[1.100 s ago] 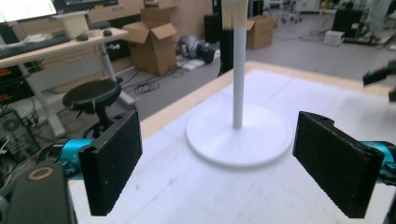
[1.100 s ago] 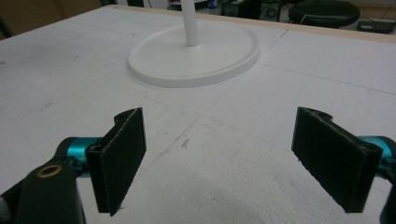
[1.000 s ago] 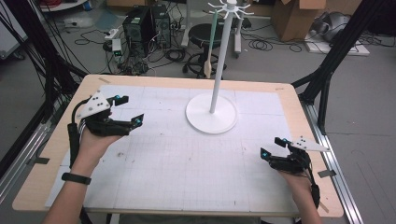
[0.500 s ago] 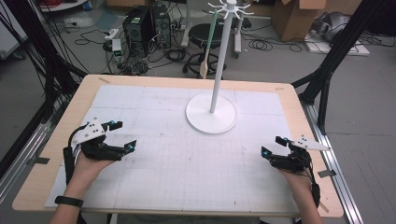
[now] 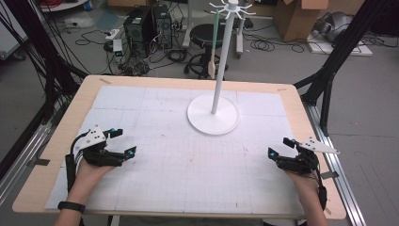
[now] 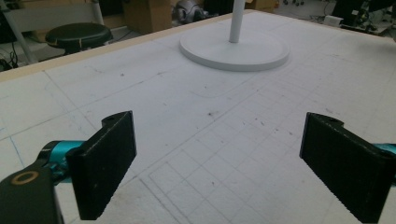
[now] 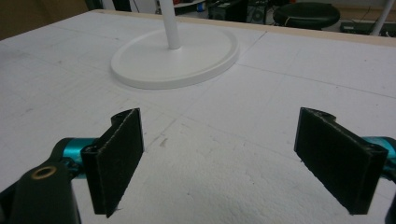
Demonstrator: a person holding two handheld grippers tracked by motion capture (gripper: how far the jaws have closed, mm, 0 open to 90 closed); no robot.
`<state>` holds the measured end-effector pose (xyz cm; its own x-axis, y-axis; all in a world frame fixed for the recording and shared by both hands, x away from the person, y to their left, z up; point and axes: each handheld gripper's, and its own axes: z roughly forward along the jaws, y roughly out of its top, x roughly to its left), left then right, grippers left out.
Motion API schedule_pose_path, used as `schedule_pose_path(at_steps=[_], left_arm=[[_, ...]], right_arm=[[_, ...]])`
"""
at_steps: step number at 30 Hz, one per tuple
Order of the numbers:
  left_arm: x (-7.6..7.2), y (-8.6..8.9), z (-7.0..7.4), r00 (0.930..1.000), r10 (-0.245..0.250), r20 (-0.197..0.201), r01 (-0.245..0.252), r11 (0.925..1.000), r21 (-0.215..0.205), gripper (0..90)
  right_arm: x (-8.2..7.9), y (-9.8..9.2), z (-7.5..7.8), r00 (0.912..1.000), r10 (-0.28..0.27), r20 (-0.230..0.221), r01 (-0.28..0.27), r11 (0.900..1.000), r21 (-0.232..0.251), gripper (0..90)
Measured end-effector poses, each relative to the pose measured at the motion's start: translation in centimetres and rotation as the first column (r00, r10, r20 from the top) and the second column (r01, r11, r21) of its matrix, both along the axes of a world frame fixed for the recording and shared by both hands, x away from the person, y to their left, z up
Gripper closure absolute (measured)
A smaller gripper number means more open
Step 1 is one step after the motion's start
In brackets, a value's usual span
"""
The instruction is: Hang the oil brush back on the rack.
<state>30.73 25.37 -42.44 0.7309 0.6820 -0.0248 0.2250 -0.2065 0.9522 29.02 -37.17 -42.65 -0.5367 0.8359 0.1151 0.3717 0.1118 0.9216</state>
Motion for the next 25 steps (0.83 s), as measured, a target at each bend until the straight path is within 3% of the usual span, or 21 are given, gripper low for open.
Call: schedule_pose_path(at_steps=[25], left_arm=[[0.28, 0.19, -0.02, 0.9996, 0.025, 0.009, -0.025, 0.9997, -0.001, 11.5]], right_arm=[[-0.61, -0.58, -0.05, 0.9999, -0.013, 0.001, 0.013, 1.0, -0.008, 14.2]])
